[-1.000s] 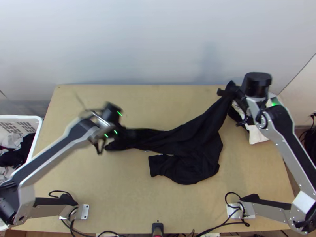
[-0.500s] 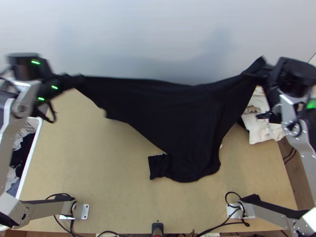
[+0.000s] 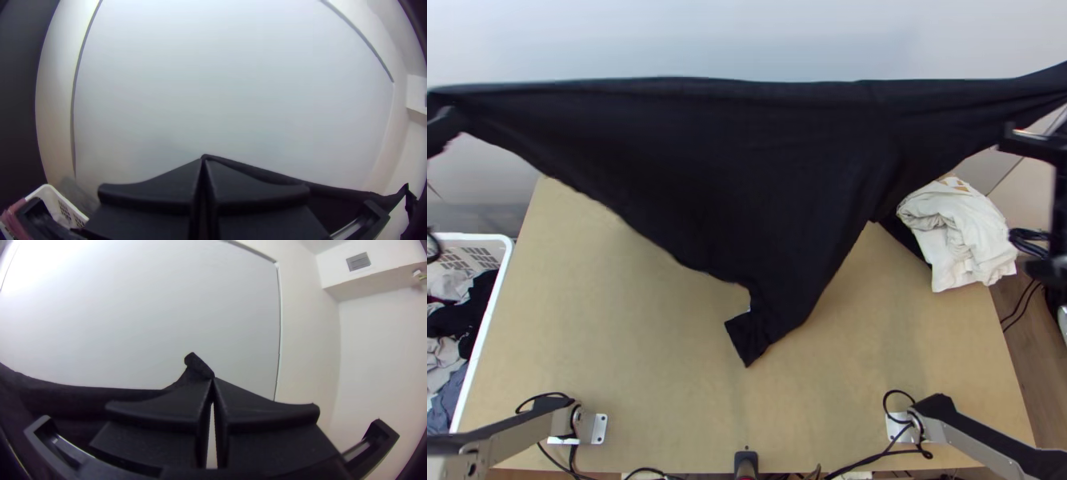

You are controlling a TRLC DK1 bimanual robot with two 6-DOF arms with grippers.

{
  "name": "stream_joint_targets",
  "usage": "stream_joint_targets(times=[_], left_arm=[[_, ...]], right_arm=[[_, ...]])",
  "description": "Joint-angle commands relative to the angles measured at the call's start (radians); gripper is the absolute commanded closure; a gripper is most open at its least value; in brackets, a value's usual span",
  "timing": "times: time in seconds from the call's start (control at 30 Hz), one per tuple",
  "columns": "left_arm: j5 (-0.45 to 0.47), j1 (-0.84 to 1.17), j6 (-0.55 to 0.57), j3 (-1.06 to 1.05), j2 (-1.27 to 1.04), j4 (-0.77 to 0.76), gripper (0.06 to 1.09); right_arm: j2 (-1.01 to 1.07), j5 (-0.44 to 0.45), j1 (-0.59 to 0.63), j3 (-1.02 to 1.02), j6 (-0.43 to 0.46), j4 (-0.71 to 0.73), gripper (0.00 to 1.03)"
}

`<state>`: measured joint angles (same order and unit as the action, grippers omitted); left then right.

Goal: Fold the t-shirt

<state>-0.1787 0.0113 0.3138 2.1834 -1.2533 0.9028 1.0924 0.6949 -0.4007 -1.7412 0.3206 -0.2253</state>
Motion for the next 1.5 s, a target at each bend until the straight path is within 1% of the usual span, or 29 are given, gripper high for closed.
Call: stream_joint_targets(times=[0.0,0.2,0.3,0.37,0.53,0.7,0.77,0.87,0.93,1.0,1.07,1.13,1.17,1.27,1.37,1.47], left_arm=[[-0.016,-0.011,-0.105,0.044,0.111,-0.058,1.05],[-0.071,-0.013,-0.222,0.056,0.192,-0.133,1.05],[-0.082,-0.017,-0.291,0.064,0.224,-0.182,1.05],[-0.084,-0.028,-0.312,0.064,0.249,-0.191,1.05],[-0.082,-0.034,-0.337,0.065,0.298,-0.157,1.05],[-0.073,-0.034,-0.346,0.065,0.327,-0.094,1.05],[-0.067,-0.034,-0.338,0.047,0.331,-0.044,1.05],[-0.056,-0.033,-0.283,-0.037,0.339,0.038,1.05],[-0.044,-0.024,-0.243,-0.116,0.345,0.05,1.05],[-0.018,-0.016,-0.205,-0.182,0.348,0.061,1.05],[0.008,-0.016,-0.163,-0.264,0.348,0.064,1.05],[0.027,-0.007,-0.13,-0.349,0.345,0.062,1.05],[0.027,0.003,-0.114,-0.401,0.345,0.047,1.05],[0.03,0.012,-0.105,-0.562,0.348,-0.036,1.05],[0.03,0.013,-0.107,-0.706,0.341,-0.15,1.05],[0.03,0.013,-0.104,-0.795,0.299,-0.235,1.05]], right_arm=[[-0.091,0.057,-0.069,-0.003,0.238,0.175,1.0],[-0.163,0.054,-0.069,-0.003,0.406,0.299,1.0],[-0.195,0.051,-0.069,-0.003,0.474,0.345,1.0],[-0.218,0.045,-0.069,-0.001,0.512,0.362,1.0],[-0.276,0.041,-0.067,-0.001,0.566,0.354,1.0],[-0.316,0.046,-0.064,0.0,0.574,0.3,1.0],[-0.319,0.058,-0.063,0.003,0.546,0.267,1.0],[-0.324,0.081,-0.063,0.051,0.465,0.208,1.0],[-0.322,0.094,-0.064,0.104,0.405,0.182,1.0],[-0.319,0.095,-0.075,0.163,0.364,0.184,1.0],[-0.305,0.098,-0.105,0.218,0.35,0.184,1.0],[-0.293,0.109,-0.133,0.273,0.313,0.184,1.0],[-0.29,0.109,-0.145,0.309,0.302,0.187,1.0],[-0.27,0.104,-0.133,0.402,0.219,0.195,1.0],[-0.238,0.074,-0.098,0.488,0.123,0.193,1.0],[-0.192,0.037,-0.055,0.562,0.021,0.195,1.0]])
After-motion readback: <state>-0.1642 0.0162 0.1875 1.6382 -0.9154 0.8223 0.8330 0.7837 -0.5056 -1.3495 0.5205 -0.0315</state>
